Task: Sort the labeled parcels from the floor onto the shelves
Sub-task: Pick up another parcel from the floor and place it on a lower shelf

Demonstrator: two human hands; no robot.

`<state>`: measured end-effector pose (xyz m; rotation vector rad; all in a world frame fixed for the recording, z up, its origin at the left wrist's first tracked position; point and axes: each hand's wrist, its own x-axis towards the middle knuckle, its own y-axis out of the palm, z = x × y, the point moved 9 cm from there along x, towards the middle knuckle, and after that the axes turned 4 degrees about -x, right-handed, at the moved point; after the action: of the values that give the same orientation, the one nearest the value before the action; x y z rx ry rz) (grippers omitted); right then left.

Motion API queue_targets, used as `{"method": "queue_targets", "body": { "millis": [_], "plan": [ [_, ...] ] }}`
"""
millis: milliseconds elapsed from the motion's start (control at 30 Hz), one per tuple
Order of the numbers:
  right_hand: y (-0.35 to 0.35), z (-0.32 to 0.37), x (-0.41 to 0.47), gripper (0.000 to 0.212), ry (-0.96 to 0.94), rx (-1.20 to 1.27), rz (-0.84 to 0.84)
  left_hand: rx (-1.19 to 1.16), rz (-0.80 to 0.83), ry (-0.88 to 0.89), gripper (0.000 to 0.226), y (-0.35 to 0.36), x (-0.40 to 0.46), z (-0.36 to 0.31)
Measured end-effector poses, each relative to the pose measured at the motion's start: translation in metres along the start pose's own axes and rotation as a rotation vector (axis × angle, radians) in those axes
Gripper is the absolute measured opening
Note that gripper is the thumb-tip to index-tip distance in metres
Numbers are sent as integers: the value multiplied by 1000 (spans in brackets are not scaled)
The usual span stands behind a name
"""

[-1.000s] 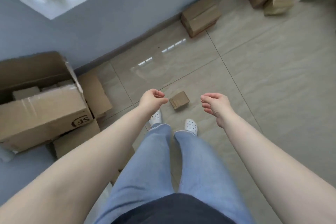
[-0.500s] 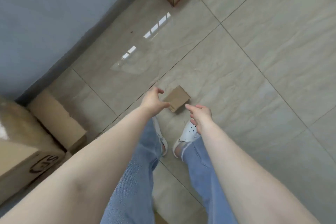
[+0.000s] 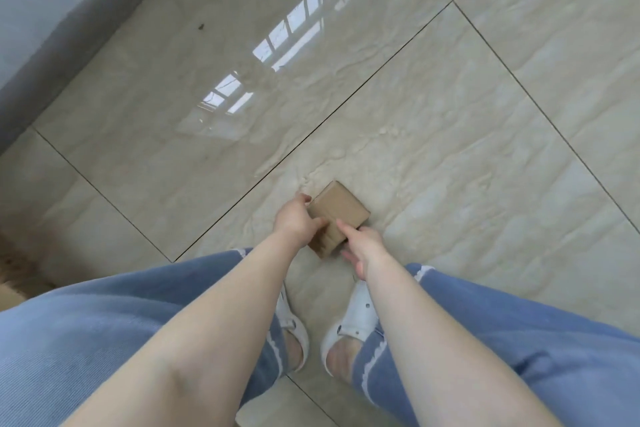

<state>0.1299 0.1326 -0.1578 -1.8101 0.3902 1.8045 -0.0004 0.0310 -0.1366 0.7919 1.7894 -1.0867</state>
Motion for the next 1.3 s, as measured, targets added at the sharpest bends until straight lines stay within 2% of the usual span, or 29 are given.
{"method": "queue_targets", "body": {
  "millis": [167, 367, 467, 533, 633, 700, 833, 900, 1033, 1133, 1200, 1300],
  "plan": [
    [-11, 30, -40, 17, -124, 125, -29, -63, -45, 10, 58, -18, -35, -25],
    [-42, 75, -173, 5, -244, 349, 42, -261, -17, 145, 57, -67, -136, -94],
    [-72, 103, -257, 10, -376, 336, 11, -342, 9, 174, 57, -98, -210, -133],
    [-90, 123, -319, 20, -456, 318, 18, -440, 15, 199, 56, -120, -262, -163],
    [-117, 144, -424, 46, -508, 336, 99, -519, 2, 228, 53, -158, -351, -207],
    [-126, 155, -474, 51, -539, 341, 159, -548, -7, 249, 54, -177, -390, -229],
    [-164, 187, -591, 50, -673, 341, 164, -531, 74, 375, 65, -217, -489, -285],
    [-184, 201, -638, 44, -710, 296, 146, -482, 145, 494, 84, -234, -527, -308],
    [-206, 206, -701, 34, -687, 175, 148, -351, 335, 817, 106, -253, -602, -345],
    [-207, 199, -735, 34, -655, 155, 162, -300, 461, 934, 122, -258, -641, -352],
    [-203, 194, -756, 34, -672, 143, 165, -295, 461, 974, 128, -266, -656, -351],
    [-192, 188, -783, 34, -721, 135, 160, -344, 363, 988, 131, -287, -668, -346]
  ]
}}
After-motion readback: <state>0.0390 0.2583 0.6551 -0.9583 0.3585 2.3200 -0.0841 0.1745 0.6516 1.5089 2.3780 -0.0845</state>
